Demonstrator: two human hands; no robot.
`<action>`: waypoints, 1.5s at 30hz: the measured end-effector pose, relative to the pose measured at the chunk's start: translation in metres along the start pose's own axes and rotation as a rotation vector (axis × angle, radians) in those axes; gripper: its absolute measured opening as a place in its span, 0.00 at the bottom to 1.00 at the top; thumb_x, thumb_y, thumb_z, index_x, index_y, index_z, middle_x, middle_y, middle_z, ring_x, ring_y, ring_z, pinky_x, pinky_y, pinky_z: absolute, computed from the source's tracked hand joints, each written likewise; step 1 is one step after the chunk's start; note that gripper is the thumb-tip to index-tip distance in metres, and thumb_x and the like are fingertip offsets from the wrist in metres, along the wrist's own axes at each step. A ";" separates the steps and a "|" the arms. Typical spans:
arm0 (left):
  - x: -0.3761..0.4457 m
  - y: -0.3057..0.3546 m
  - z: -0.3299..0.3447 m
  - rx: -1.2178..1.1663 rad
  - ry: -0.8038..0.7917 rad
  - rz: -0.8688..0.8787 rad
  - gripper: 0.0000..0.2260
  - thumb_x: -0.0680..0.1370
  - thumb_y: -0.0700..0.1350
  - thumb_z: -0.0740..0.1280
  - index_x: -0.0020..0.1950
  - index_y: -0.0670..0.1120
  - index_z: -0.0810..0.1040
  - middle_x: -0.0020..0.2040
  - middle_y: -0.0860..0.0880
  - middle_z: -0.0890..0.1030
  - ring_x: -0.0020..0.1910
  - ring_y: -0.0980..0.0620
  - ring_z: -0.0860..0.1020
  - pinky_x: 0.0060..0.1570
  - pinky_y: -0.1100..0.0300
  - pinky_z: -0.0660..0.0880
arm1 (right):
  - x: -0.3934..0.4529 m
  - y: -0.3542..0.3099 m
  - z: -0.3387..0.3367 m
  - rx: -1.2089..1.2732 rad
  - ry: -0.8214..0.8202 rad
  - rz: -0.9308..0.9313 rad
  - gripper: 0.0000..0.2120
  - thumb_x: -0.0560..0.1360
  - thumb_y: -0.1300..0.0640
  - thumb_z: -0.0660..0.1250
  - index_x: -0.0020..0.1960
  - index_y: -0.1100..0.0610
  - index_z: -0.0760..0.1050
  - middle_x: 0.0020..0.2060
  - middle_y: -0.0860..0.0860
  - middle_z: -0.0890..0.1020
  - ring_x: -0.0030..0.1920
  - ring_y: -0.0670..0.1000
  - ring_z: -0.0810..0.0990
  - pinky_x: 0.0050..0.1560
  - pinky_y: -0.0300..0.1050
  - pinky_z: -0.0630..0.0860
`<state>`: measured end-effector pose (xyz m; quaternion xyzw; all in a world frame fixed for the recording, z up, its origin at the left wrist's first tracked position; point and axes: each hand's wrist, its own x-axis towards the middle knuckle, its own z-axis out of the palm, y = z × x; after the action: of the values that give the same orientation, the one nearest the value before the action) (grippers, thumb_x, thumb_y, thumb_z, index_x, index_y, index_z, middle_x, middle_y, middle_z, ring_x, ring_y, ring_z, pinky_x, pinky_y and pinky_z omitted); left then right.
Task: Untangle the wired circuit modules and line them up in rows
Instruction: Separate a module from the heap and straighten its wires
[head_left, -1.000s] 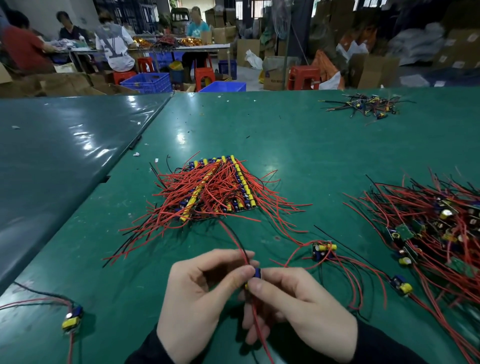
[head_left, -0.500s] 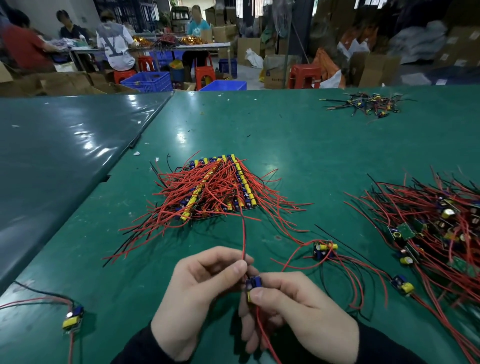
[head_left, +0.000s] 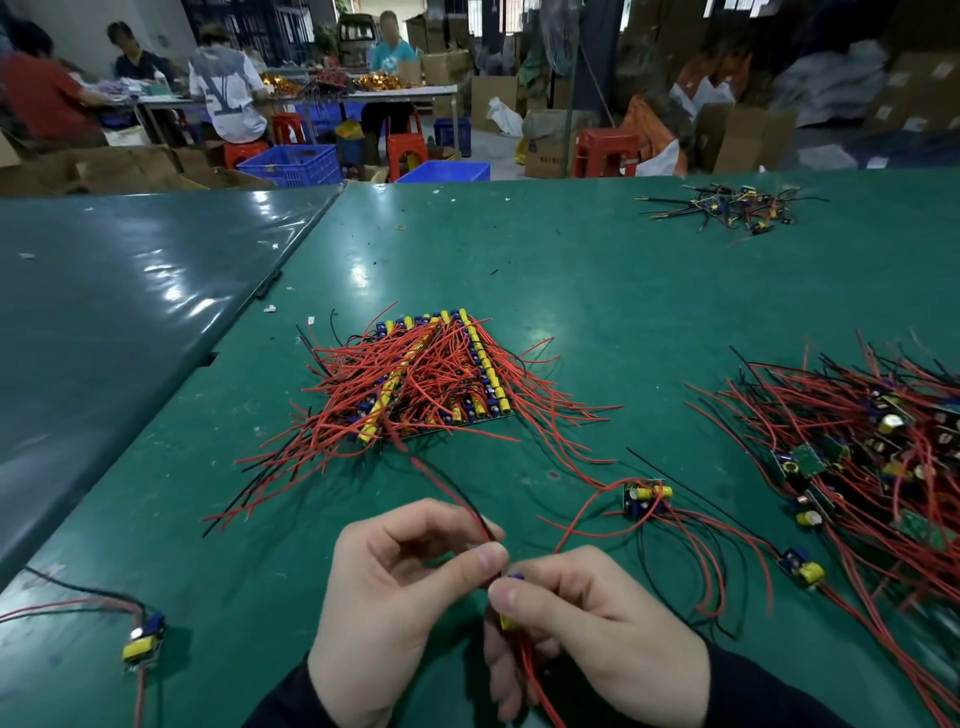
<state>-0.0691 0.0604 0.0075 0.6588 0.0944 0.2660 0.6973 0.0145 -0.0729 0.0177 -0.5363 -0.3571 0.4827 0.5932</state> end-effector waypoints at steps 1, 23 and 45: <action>-0.001 -0.001 0.001 0.046 0.016 0.040 0.06 0.61 0.38 0.76 0.35 0.39 0.82 0.34 0.43 0.83 0.33 0.54 0.79 0.34 0.66 0.75 | 0.000 0.001 0.000 -0.010 0.009 0.015 0.14 0.77 0.54 0.59 0.38 0.59 0.75 0.31 0.54 0.80 0.29 0.48 0.78 0.33 0.36 0.73; -0.001 -0.002 0.005 0.013 -0.003 -0.087 0.10 0.63 0.36 0.71 0.44 0.43 0.83 0.33 0.39 0.82 0.32 0.48 0.81 0.32 0.64 0.76 | 0.000 0.002 -0.002 -0.097 0.142 0.150 0.15 0.71 0.51 0.63 0.30 0.58 0.76 0.25 0.55 0.80 0.24 0.49 0.78 0.29 0.40 0.76; 0.004 0.000 0.001 -0.080 -0.046 -0.170 0.06 0.71 0.42 0.72 0.40 0.39 0.83 0.28 0.42 0.76 0.23 0.52 0.72 0.24 0.65 0.70 | -0.002 0.002 0.000 -0.223 0.108 -0.055 0.16 0.79 0.52 0.58 0.35 0.50 0.76 0.22 0.48 0.75 0.21 0.45 0.72 0.25 0.37 0.69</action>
<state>-0.0650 0.0615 0.0088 0.6259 0.1232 0.1943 0.7452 0.0134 -0.0753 0.0164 -0.6141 -0.3907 0.3939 0.5614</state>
